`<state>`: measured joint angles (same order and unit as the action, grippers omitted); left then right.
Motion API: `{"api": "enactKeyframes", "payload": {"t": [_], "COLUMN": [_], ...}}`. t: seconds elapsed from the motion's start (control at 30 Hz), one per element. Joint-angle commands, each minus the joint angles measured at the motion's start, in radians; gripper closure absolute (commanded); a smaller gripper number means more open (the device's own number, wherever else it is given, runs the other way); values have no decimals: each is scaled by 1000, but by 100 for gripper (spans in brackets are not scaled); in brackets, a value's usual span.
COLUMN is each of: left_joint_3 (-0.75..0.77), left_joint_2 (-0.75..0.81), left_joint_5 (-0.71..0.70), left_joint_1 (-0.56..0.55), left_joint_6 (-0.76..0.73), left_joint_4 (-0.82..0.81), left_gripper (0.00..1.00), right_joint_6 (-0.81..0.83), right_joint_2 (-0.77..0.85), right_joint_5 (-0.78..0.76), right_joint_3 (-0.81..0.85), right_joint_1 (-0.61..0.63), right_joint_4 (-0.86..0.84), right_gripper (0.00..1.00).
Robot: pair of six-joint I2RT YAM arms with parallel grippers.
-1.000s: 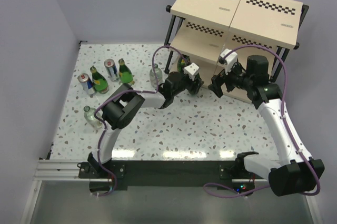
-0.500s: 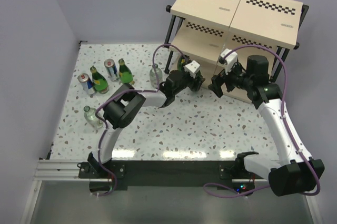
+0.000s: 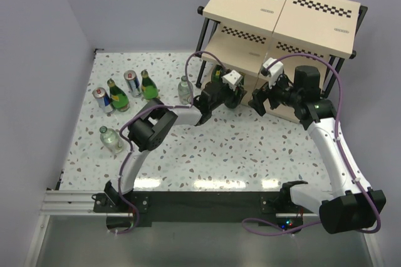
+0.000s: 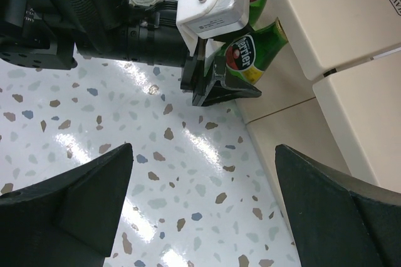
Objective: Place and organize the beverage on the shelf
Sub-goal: Place the drink on the shelf.
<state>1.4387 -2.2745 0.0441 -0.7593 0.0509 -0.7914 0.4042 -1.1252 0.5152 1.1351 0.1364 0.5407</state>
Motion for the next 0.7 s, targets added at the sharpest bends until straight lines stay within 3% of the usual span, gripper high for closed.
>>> {"api": "enactKeyframes", "payload": {"t": [0.0,0.67], "left_joint_3": [91,66], "left_joint_2": [26,73], "left_joint_5": [-36,-41], "left_joint_1": [11,9], "left_joint_6": [-19,-16], "left_joint_4": [-190,-249], "left_gripper": [100,100], "right_joint_6": [-13,-11], "right_joint_2": [4,-1], "right_joint_5": [6,9], "right_joint_3": [38,35], "right_joint_1": [-4,-11], "right_joint_4": [-33,-35], "right_gripper": [1,1]}}
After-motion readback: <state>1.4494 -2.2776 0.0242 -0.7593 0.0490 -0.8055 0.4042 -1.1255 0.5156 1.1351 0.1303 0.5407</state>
